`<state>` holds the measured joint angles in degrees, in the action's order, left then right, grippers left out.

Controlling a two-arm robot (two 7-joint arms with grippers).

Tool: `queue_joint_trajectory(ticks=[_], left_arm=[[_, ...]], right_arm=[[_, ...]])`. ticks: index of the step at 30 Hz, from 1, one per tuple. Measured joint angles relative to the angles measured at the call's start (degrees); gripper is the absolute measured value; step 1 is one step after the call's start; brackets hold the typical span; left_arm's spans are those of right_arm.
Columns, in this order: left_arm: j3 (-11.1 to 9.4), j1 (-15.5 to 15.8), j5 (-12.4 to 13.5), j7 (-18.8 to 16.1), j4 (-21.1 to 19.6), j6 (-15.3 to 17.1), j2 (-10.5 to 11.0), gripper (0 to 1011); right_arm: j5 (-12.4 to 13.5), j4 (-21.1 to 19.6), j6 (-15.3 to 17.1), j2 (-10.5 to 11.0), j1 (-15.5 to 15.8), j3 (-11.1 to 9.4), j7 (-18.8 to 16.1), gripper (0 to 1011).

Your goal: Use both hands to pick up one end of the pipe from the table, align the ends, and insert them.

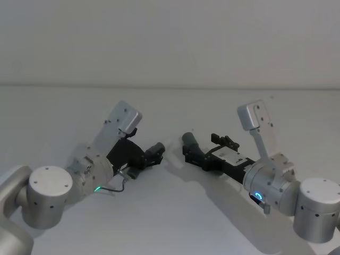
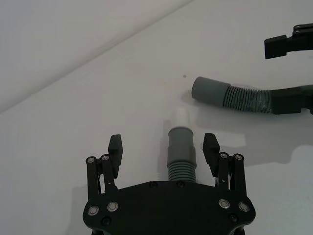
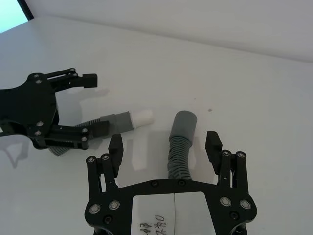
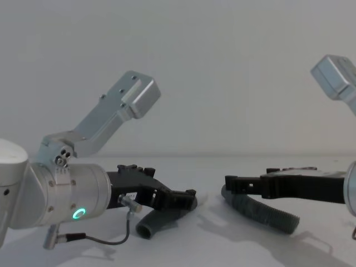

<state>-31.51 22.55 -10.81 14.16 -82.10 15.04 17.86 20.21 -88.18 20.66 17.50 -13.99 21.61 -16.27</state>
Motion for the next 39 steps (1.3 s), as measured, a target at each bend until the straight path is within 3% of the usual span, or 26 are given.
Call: queue_joint_trajectory(ticks=[21,39], left_arm=[[0.1,2.5,0.0,3.7,2.0,5.7,-0.5,1001],[-0.1,4.1,-0.6,7.8,3.2,8.0,-1.0,1001]], right_arm=[[0.0,1.0,2.7,-0.1,-1.4,1.1,-0.1,1002],[-1.2,2.9,4.0,-0.9,-2.2,1.4,0.3,1001]])
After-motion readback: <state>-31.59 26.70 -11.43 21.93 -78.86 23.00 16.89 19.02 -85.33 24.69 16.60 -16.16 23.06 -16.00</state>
